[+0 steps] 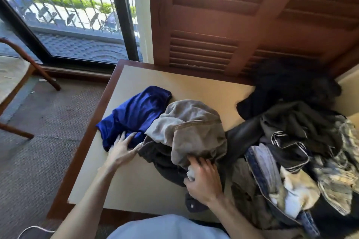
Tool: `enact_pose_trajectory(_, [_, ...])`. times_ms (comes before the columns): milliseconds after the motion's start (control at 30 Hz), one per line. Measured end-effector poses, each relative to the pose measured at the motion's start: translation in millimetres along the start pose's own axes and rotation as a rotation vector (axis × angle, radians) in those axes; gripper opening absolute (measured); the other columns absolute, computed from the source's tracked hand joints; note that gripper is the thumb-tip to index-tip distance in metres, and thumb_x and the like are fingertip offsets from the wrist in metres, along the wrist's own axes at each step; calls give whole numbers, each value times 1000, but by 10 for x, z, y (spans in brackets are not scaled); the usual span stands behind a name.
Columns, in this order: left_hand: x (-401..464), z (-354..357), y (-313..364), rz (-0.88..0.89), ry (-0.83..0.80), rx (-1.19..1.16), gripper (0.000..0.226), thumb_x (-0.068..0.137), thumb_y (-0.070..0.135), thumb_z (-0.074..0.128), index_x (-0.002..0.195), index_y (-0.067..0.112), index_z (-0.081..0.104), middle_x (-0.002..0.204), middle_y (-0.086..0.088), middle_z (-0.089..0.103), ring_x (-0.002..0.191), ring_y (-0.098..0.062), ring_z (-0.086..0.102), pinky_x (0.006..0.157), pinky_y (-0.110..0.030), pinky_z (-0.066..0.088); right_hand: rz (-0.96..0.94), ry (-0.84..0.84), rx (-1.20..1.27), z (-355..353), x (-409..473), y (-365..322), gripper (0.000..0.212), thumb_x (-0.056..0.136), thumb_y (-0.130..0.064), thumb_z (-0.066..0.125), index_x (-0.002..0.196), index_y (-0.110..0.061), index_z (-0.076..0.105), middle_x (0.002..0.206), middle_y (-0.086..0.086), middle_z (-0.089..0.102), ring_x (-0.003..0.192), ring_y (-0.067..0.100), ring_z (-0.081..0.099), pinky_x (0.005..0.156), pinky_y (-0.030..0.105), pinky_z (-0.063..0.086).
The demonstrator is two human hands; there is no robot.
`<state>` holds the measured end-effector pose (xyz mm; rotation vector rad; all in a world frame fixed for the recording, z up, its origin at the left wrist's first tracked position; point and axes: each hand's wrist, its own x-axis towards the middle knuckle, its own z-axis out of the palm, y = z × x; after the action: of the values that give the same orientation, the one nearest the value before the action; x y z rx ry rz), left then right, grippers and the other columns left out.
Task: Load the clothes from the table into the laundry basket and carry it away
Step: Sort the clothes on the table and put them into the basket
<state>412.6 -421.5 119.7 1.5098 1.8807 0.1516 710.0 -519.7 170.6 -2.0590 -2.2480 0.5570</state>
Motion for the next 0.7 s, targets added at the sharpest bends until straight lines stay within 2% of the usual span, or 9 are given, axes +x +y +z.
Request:
enact_pose_trajectory(100, [-2, -190, 285, 27, 162, -214, 49, 96, 32, 64, 143, 26, 54, 143, -9, 58, 129, -26, 54, 105, -35, 40, 73, -124, 470, -282, -35, 90, 62, 76, -55, 71, 133, -35, 57, 121, -14, 63, 114, 6, 57, 97, 25, 46])
enact_pose_trajectory(167, [-72, -314, 711, 127, 277, -319, 45, 99, 40, 58, 142, 25, 54, 141, -4, 59, 127, -24, 55, 105, -36, 40, 234, -41, 801, -523, 51, 288, 42, 82, -51, 75, 117, -29, 67, 121, -10, 64, 112, 3, 59, 92, 17, 47])
enact_pose_trajectory(267, [-283, -210, 1337, 343, 74, -336, 75, 85, 81, 45, 148, 41, 37, 157, 6, 40, 144, -21, 38, 116, -50, 34, 692, 350, 745, -601, 389, 850, 50, 89, -47, 69, 119, -7, 62, 128, 16, 59, 118, 28, 56, 97, 35, 44])
enact_pose_trajectory(333, [-417, 131, 1562, 351, -40, -133, 99, 74, 92, 44, 155, 45, 13, 168, 3, 15, 154, -29, 14, 122, -58, 18, 969, 347, 649, -579, 627, 1139, 74, 90, -49, 67, 130, 12, 52, 135, 32, 53, 127, 41, 51, 103, 42, 40])
enact_pose_trajectory(400, [-515, 449, 1625, 311, -24, 43, 112, 71, 91, 50, 154, 46, -11, 169, 0, -12, 154, -34, -14, 122, -60, 0, 1070, 244, 719, -554, 813, 1278, 71, 90, -44, 69, 127, 14, 53, 127, 31, 60, 116, 41, 60, 93, 43, 48])
enact_pose_trajectory(500, [-460, 656, 1442, 268, 5, 103, 113, 73, 89, 49, 153, 46, -18, 168, -2, -17, 153, -35, -19, 121, -60, -1, 1044, 214, 892, -586, 1024, 1328, 15, 90, -14, 66, 98, -2, 62, 80, 18, 62, 62, 26, 58, 51, 31, 46])
enact_pose_trajectory(567, [-419, 672, 1378, 235, 28, 119, 113, 75, 89, 46, 154, 43, -20, 168, -4, -17, 153, -37, -17, 121, -60, 2, 905, 283, 770, -662, 1093, 1109, 19, 87, -15, 64, 100, -3, 69, 100, 22, 68, 80, 28, 62, 69, 37, 52])
enact_pose_trajectory(633, [-402, 695, 1415, 198, 43, 124, 112, 79, 86, 46, 155, 38, -21, 168, -7, -18, 153, -39, -17, 121, -61, 3, 585, 421, 660, -749, 1058, 695, 36, 84, -17, 70, 110, 8, 69, 123, 30, 60, 114, 39, 58, 100, 37, 41])
enact_pose_trajectory(700, [-309, 732, 1397, 173, 14, 77, 114, 81, 78, 54, 157, 33, -19, 168, -7, -16, 153, -41, -15, 121, -61, 5, 218, 428, 650, -841, 832, 150, 34, 85, -14, 70, 114, 4, 69, 139, 25, 50, 132, 37, 45, 115, 40, 32])
